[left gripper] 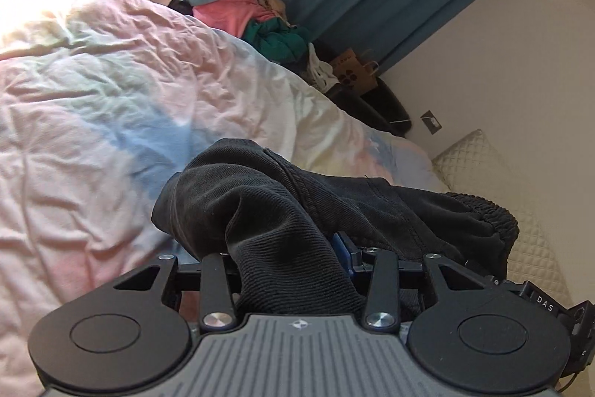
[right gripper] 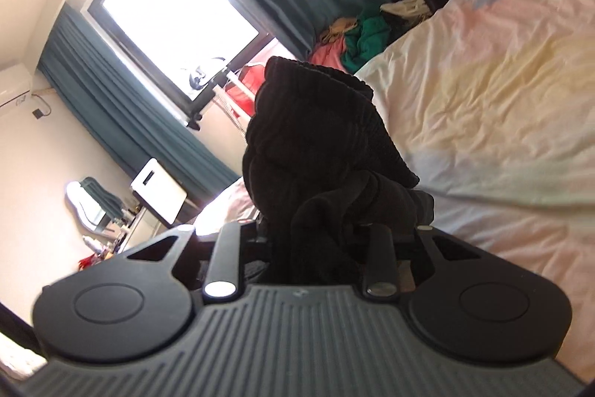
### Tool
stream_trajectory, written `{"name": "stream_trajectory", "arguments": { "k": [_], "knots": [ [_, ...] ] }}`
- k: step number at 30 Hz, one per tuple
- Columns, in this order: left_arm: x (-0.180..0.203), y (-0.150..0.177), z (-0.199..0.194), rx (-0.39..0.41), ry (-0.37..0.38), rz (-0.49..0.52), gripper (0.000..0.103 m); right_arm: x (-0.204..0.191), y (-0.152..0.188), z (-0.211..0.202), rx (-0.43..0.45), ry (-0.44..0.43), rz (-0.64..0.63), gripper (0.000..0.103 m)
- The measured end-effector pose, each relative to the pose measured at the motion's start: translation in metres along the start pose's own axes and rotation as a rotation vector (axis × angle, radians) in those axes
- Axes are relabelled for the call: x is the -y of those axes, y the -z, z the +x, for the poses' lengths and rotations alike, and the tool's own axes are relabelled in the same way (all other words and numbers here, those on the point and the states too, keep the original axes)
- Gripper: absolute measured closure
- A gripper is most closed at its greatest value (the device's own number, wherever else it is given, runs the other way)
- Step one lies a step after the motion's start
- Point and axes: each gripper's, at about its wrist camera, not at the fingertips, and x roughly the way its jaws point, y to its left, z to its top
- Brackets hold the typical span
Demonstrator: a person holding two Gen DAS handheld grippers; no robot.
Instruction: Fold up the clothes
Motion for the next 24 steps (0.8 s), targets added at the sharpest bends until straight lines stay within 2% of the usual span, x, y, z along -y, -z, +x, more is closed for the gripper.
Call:
{"name": "stream_trajectory", "arguments": {
  "k": [4,9,13,15,18,21,24],
  "knots": [
    [0.049,-0.033,0.097,-0.038,0.042,-0.001,0.061,0.046,-0.053,0.028,0.03,0.066,0.019,0.071],
    [0.098,-0.076,0.233,-0.043,0.045,0.033,0.061,0.107,-0.116,0.068,0.062,0.148,0.048,0.071],
    [0.115,-0.095,0.323,-0.05,0.02,0.052,0.061,0.155,-0.167,0.1,0.087,0.214,0.071,0.071],
    [0.114,-0.097,0.357,-0.065,0.005,0.082,0.061,0.178,-0.169,0.113,0.082,0.231,0.097,0.071],
    [0.107,-0.094,0.389,-0.086,-0.005,0.122,0.062,0.21,-0.161,0.132,0.066,0.248,0.144,0.071],
    [0.095,-0.085,0.392,-0.09,0.015,0.16,0.062,0.224,-0.146,0.134,0.072,0.235,0.16,0.071],
    [0.083,-0.068,0.384,-0.141,-0.001,0.195,0.062,0.231,-0.124,0.124,0.07,0.233,0.201,0.071]
  ]
}}
